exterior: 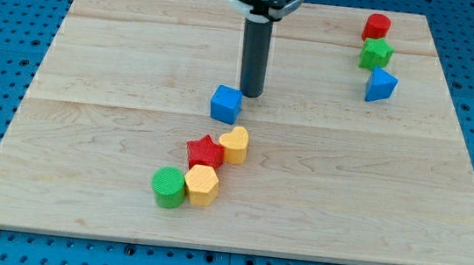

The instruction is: Place the blue cube towards the top of the red star

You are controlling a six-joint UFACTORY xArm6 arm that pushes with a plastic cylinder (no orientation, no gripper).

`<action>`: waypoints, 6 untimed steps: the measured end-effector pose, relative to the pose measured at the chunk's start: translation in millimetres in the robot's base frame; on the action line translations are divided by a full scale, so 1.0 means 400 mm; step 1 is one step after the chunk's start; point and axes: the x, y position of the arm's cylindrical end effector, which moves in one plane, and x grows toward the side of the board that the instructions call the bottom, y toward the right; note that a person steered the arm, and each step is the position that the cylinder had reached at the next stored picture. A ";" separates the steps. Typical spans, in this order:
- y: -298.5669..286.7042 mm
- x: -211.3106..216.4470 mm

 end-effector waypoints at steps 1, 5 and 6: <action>0.043 -0.086; -0.017 0.133; 0.306 0.133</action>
